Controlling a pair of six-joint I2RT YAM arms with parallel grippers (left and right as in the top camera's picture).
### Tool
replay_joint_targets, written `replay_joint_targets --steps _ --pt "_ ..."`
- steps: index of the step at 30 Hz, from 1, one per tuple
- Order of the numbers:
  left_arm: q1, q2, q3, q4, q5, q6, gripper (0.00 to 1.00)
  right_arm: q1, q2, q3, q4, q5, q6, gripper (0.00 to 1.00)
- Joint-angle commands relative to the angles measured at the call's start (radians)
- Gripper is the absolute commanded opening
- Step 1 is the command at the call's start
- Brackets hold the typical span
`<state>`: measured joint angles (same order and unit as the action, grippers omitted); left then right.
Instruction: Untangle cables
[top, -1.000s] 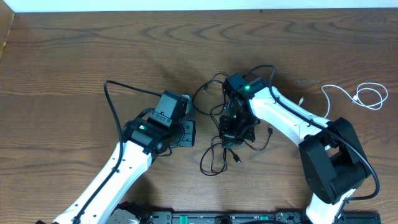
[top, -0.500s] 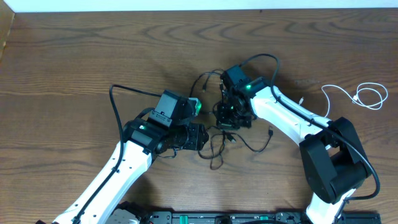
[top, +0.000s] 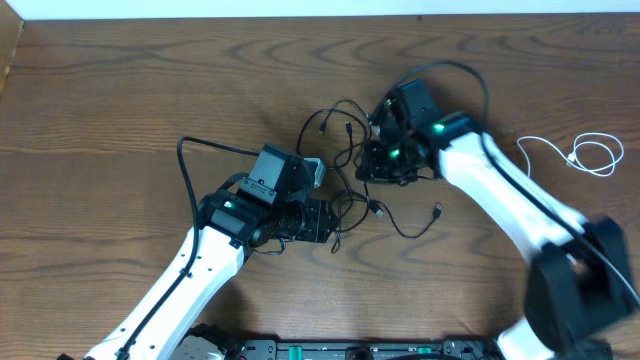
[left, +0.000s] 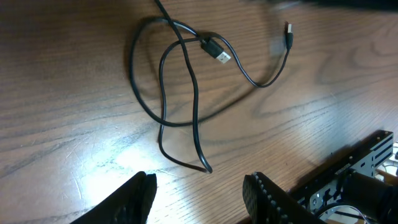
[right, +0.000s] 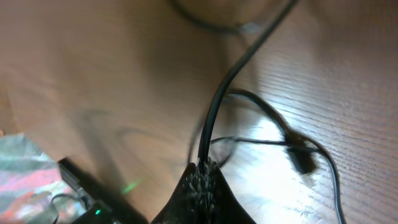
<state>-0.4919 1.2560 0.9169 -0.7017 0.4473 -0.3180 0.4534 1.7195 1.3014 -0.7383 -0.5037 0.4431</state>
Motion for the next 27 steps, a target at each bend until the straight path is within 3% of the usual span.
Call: replay_joint_targets --steps 1,7,13,19,26,27 --pt "0.002 0.008 -0.006 0.005 0.013 -0.006 0.5 -0.002 -0.157 0.033 0.002 0.04 -0.067 0.01" --pt "0.002 0.014 -0.006 0.006 0.013 -0.006 0.51 -0.055 -0.434 0.034 0.021 0.346 -0.093 0.01" --pt "0.002 0.014 -0.006 0.007 0.013 -0.006 0.5 -0.113 -0.673 0.034 0.161 0.57 -0.183 0.01" --pt "0.002 0.014 -0.006 0.007 0.013 -0.006 0.5 -0.136 -0.805 0.034 0.256 0.624 -0.183 0.01" --pt "0.002 0.014 -0.006 0.008 0.013 -0.006 0.51 -0.136 -0.775 0.033 0.032 0.63 -0.197 0.01" --pt "0.002 0.014 -0.006 0.008 0.013 -0.006 0.51 -0.136 -0.758 0.033 -0.021 0.616 -0.197 0.06"
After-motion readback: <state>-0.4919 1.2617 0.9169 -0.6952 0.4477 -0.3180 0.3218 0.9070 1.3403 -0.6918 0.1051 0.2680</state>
